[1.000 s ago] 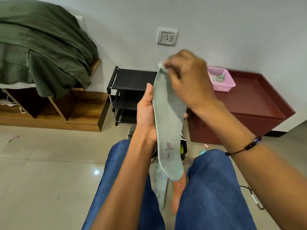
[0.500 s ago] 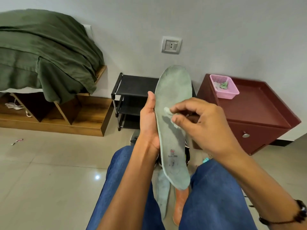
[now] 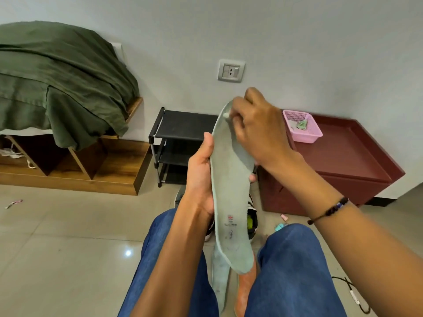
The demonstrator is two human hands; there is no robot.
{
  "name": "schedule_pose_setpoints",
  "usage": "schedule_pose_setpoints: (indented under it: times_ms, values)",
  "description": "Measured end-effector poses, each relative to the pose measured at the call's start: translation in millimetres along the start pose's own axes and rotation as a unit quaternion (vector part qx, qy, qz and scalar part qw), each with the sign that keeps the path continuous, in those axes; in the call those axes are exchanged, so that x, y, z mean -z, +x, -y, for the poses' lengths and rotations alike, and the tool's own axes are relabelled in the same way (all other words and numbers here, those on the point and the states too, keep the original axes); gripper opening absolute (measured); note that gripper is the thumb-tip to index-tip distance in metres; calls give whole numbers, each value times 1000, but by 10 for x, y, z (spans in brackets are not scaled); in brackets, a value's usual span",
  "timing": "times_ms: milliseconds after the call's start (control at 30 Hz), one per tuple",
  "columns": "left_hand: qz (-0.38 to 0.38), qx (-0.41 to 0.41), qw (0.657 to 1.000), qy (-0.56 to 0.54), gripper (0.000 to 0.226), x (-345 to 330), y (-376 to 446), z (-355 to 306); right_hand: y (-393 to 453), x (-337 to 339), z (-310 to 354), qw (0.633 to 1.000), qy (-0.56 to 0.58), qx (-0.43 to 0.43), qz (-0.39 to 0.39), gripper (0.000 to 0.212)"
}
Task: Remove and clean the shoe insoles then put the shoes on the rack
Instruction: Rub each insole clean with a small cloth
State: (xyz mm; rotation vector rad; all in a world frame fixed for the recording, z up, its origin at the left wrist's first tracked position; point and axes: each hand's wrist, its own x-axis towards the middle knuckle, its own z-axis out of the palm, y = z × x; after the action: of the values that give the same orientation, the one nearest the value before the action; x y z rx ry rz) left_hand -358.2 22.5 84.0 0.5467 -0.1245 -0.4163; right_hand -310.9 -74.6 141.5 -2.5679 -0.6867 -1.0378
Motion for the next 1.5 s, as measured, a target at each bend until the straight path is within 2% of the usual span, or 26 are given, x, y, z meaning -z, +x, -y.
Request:
schedule_pose_setpoints:
  times_ms: [133, 200, 333, 533, 600, 700, 767, 867, 1033, 1100, 1167, 1233, 1333, 1433, 1500]
  values:
    - [5, 4, 1000, 9, 68, 32, 6, 13, 124, 42, -147, 994, 54, -87, -48, 6]
    - [-15, -11, 1000, -18, 64, 50, 11, 6, -62, 106, 14, 994, 93, -49, -39, 6]
    - [-40, -44, 997, -48, 63, 72, 16, 34, -474, 42, 345, 992, 124, 14, 29, 7]
    - [-31, -10, 999, 2, 57, 36, -19, 13, -50, -49, 107, 993, 111, -29, -31, 8]
    - [-9, 14, 1000, 16, 62, 41, -13, 3, 31, -65, 30, 993, 100, -53, -42, 9]
    - [26, 32, 999, 18, 73, 100, 0, 48, 160, -90, -138, 986, 81, -135, -46, 10]
    - [21, 42, 999, 20, 74, 134, -4, 61, 191, -91, -247, 971, 121, -199, -48, 10]
    - [4, 53, 999, 1, 73, 155, -14, 51, 129, -20, -286, 918, 255, -292, -82, 14]
    - [-15, 17, 999, -27, 57, 180, -6, 104, -48, -31, -234, 881, 348, -321, -11, 26]
    - [-13, 11, 1000, -24, 50, 168, -12, 101, -89, -38, -158, 881, 353, -314, 0, 26]
    - [-24, -7, 999, -23, 47, 146, -11, 79, -138, -49, -48, 898, 344, -274, 16, 21]
    - [-33, -31, 999, -11, 55, 123, -2, 70, -179, -48, 54, 922, 315, -225, 26, 14]
    - [-62, -55, 996, 18, 63, 109, 17, 74, -192, -47, 130, 938, 279, -205, -10, 7]
    - [-81, -74, 994, 24, 62, 126, 38, 74, -184, -56, 281, 937, 295, -187, 6, 4]
    - [-88, -84, 992, 23, 59, 149, 55, 82, -191, -115, 387, 952, 263, -157, 17, 4]
